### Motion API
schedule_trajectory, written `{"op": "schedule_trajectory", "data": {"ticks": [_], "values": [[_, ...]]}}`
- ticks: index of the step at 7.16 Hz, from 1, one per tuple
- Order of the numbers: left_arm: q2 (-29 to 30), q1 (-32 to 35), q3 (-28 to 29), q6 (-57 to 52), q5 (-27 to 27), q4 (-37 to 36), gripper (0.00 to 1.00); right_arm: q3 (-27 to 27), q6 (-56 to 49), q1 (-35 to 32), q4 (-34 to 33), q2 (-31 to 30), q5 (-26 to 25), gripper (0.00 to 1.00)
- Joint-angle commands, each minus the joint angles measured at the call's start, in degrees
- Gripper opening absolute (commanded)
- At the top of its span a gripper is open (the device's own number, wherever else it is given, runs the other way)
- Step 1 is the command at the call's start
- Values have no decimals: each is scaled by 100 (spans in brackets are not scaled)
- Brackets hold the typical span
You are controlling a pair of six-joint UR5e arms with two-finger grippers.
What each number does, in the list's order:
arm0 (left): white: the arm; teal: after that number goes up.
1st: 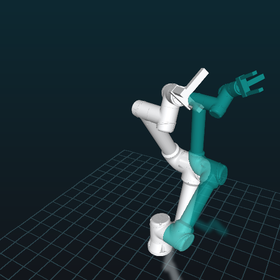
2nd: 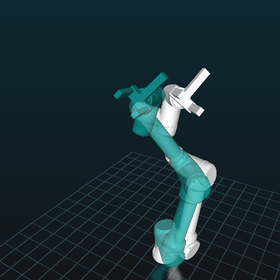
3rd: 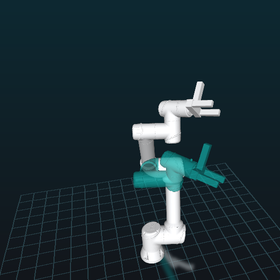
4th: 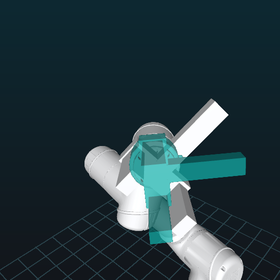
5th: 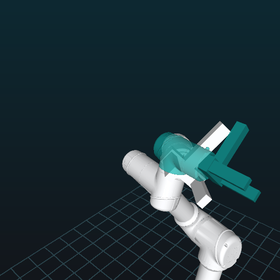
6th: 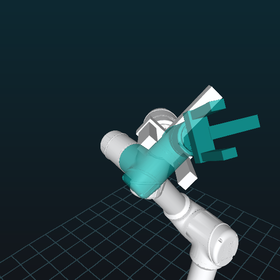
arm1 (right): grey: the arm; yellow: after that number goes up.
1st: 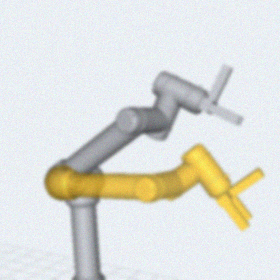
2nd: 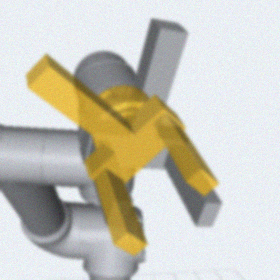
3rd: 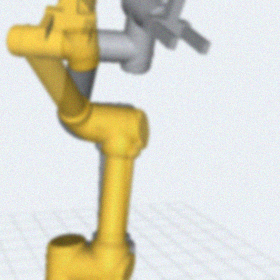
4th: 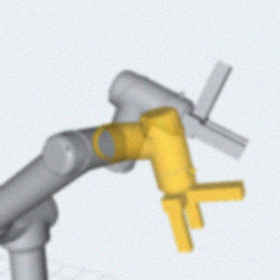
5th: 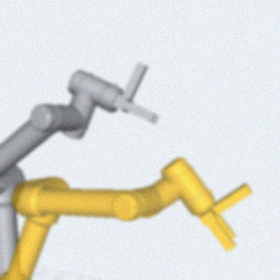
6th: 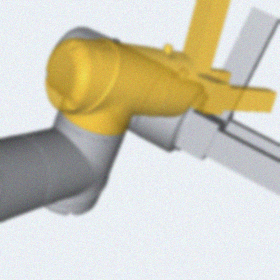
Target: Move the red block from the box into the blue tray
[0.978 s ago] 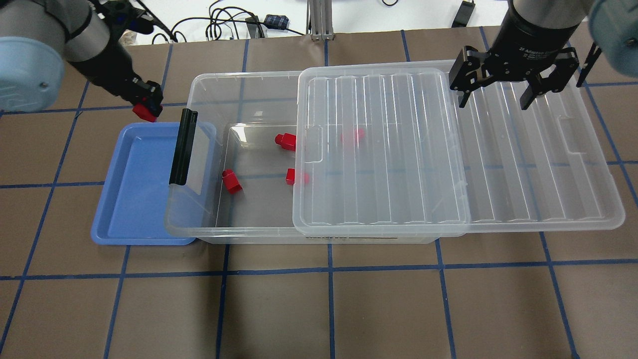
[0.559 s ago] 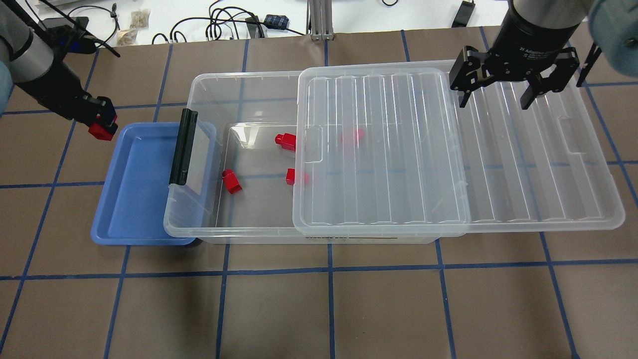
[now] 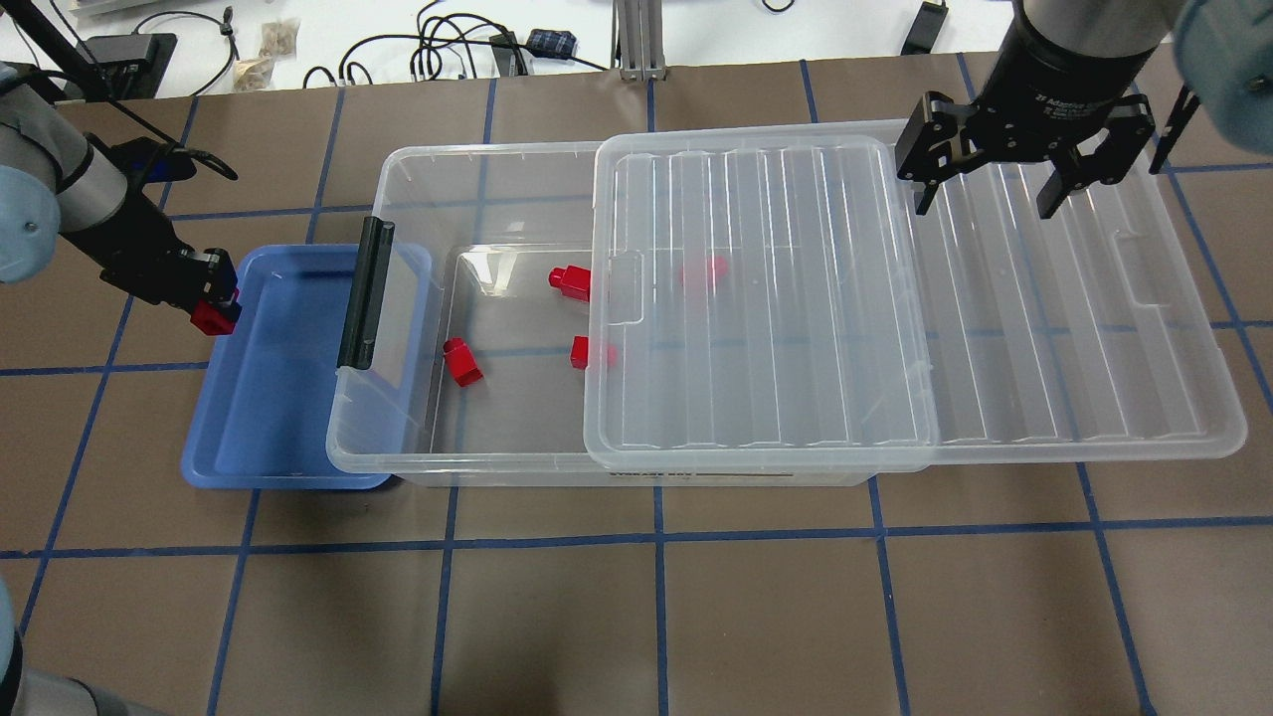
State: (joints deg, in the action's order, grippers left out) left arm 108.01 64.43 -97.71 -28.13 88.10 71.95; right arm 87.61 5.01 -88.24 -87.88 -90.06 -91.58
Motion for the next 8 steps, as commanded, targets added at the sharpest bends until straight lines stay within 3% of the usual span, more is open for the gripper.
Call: {"op": "schedule_trajectory", "data": {"ticks": [1,5,6,7,8], "values": [[404,8,-142,70,-12,-382,0,-24,52,0,-19,24,0,100],[906,-1,-169,158,-48,-568,0,-33,0,9,-36,24,-44,100],[967,-1,-161,123,-13,-646,25,-24,0,9,-36,24,-53,100],[994,-1,-169,149,5,-786,99,-7,-9,17,-45,15,-53,100],[994,-1,-169,141,14,-805,100,-59,-1,9,-45,24,-36,100]]}}
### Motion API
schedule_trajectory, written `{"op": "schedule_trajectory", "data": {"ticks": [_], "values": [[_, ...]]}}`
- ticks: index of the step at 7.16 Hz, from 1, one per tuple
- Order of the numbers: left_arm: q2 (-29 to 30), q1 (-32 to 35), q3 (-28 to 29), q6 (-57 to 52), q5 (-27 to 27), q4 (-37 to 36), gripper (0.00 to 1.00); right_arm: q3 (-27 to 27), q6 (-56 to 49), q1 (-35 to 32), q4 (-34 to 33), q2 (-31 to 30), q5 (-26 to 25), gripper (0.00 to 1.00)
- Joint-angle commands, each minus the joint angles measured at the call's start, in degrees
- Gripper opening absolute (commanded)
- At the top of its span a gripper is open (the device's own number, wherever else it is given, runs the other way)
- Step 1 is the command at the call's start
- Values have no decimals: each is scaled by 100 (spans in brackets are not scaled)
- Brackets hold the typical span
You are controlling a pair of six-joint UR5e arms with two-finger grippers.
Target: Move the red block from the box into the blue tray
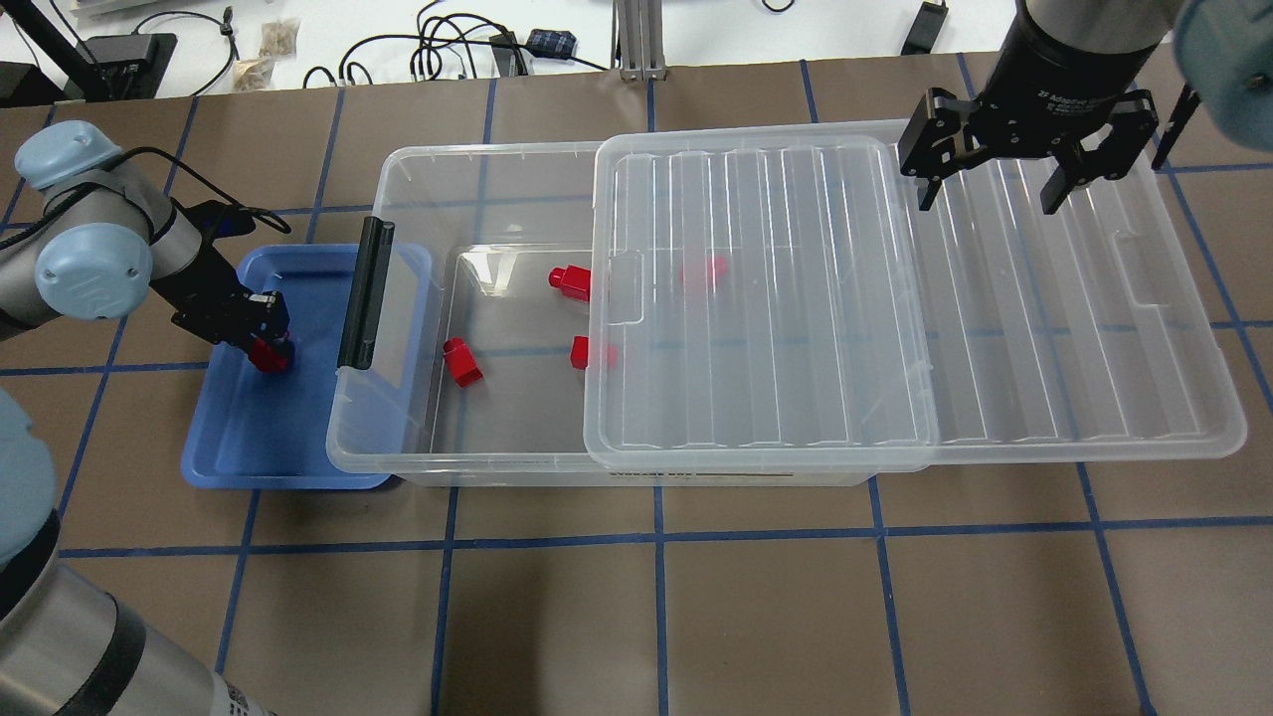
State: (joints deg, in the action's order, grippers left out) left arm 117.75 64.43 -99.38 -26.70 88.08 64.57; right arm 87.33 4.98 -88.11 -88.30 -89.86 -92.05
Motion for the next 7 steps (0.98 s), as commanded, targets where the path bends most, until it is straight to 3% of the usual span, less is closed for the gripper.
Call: {"op": "schedule_trajectory", "data": {"ticks": [1,4,5,7], "values": [[11,0,-3,-2,16,-76,100,20,3,-4,6,-14,12,100],[-505,52,277,-10,156,351,100,21,3,5,6,-75,-6,100],[-733,87,548,-10,427,746,100,29,3,5,6,-67,3,100],[-1400,323,1120,120,473,2011,100,29,-6,5,-3,-67,3,100]]}}
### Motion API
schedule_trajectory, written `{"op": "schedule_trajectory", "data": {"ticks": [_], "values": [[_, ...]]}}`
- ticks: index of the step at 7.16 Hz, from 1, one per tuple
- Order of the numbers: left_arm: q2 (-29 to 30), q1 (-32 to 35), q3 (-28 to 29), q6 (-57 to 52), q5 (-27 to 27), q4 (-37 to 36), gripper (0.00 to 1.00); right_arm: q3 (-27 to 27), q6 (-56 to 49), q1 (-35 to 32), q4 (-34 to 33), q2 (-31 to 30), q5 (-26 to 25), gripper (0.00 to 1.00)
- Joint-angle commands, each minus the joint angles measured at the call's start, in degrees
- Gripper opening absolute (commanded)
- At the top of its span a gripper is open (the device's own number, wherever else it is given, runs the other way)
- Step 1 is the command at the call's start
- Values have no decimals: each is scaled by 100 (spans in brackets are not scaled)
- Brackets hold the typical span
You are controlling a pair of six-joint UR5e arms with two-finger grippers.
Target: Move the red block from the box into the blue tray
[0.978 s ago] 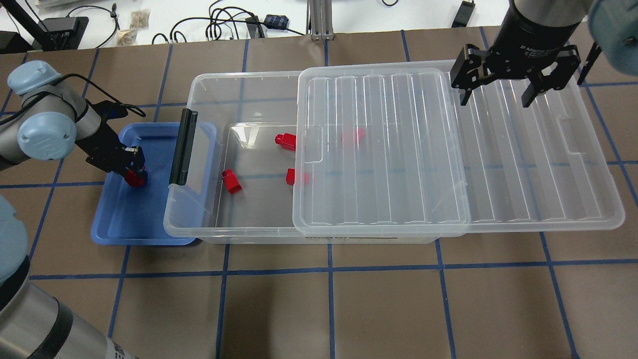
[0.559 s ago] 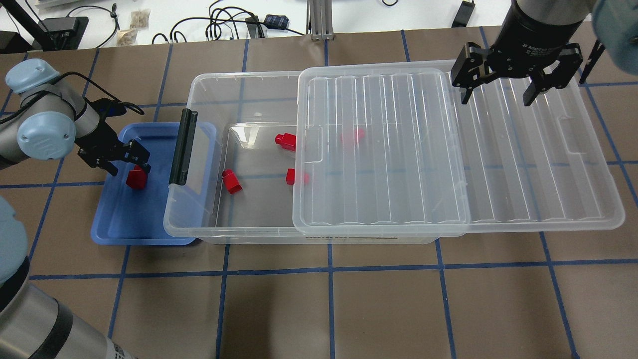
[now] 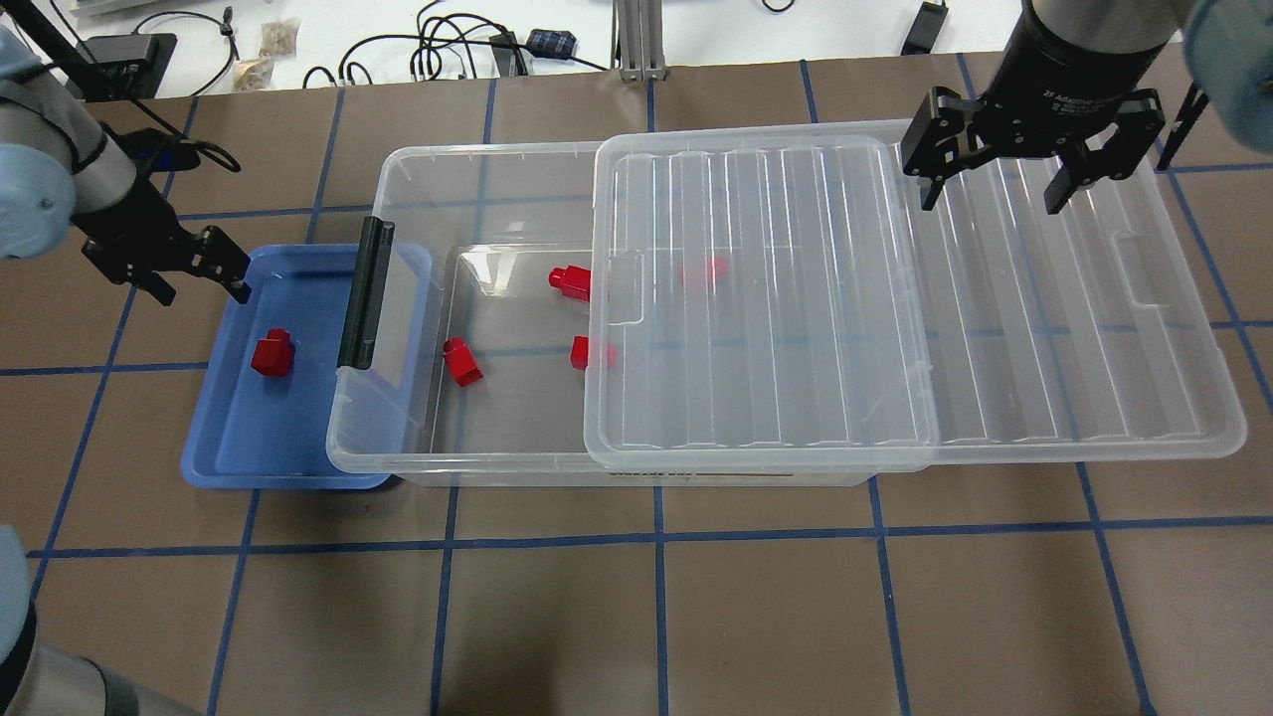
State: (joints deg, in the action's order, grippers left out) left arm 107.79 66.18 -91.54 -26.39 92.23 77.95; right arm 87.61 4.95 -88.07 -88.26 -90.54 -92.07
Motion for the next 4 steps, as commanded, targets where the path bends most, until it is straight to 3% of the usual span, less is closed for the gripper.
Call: {"op": "schedule_trajectory", "data": {"ticks": [1,2,4], "values": [[-677,385,382,177,207,816,100,11,-3,0,-7,1,5,100],[-880,770,383,187,521,818,100,11,-12,0,-7,1,14,100],[-1241,1395,287,831,437,949,100,2,-12,9,11,27,5,100]]}}
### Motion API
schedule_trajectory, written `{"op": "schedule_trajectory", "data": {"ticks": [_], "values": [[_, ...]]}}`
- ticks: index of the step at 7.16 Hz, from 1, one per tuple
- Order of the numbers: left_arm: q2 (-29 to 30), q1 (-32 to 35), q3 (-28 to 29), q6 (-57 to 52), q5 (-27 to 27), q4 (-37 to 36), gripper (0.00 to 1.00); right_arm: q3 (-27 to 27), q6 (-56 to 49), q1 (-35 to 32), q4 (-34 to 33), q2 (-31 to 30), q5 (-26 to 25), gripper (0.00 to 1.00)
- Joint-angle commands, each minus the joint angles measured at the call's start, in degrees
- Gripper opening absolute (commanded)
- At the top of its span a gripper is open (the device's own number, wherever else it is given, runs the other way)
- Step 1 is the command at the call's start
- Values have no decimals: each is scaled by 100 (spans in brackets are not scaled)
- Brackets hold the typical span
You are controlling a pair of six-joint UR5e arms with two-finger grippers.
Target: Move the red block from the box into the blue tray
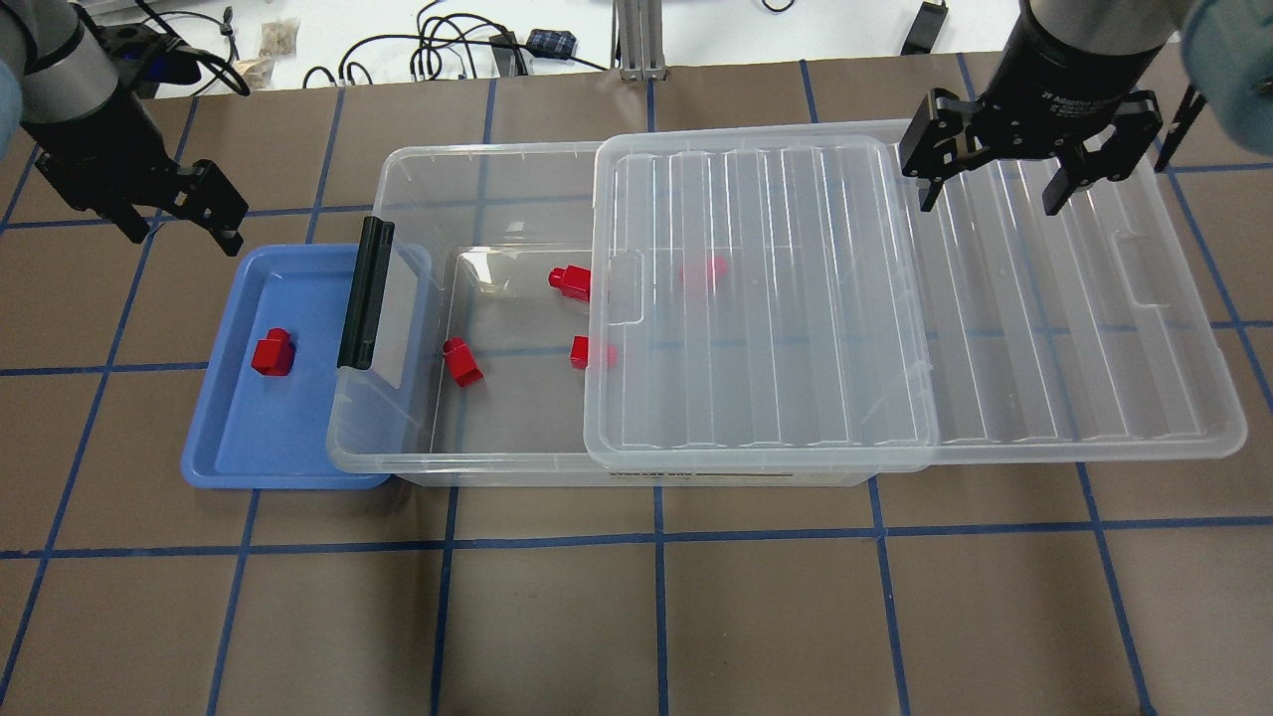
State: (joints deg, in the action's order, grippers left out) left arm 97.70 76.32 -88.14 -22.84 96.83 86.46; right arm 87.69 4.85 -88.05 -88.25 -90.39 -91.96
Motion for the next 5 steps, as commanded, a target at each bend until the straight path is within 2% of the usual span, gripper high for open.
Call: {"op": "schedule_trajectory", "data": {"ticks": [1,2,5], "values": [[-355,645,-80,1143,-380,169,100,-7,-1,24,10,21,-6,100],[-461,813,-89,1237,-723,178,100,-7,-10,24,27,12,-6,100],[-645,1227,-606,1264,-727,126,100,-7,-1,16,27,4,-6,100]]}}
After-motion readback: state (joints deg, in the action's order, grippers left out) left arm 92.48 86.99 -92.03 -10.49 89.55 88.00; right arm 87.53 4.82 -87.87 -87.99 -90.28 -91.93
